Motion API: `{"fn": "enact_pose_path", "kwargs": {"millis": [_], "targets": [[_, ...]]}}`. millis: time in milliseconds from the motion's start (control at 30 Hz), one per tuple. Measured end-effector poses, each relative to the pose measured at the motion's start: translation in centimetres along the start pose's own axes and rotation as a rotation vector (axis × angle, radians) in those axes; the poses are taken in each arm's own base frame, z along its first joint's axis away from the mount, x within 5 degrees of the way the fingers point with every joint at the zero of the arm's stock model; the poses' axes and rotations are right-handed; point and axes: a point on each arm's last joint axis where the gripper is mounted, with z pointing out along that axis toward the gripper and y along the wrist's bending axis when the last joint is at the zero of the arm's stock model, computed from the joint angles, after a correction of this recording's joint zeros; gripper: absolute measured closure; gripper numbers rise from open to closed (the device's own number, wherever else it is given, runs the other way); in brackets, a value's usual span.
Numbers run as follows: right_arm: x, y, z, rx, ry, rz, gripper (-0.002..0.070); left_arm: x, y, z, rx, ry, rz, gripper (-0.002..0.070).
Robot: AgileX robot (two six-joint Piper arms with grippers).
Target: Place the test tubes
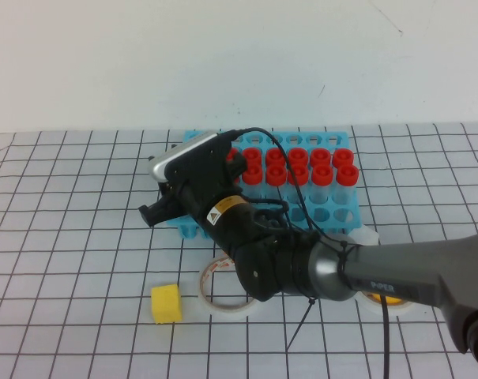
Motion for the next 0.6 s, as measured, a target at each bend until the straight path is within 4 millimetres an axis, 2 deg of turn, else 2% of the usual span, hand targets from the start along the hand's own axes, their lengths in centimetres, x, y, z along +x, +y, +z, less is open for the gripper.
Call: {"fn": "enact_pose_path", "kwargs": {"millis": [600], "targets": [[0.69,-0.36,-0.06,0.050,0.060,0.045,0.0404,0.00,0.00,0.00,0.000,0.000,0.000,0.0676]]}}
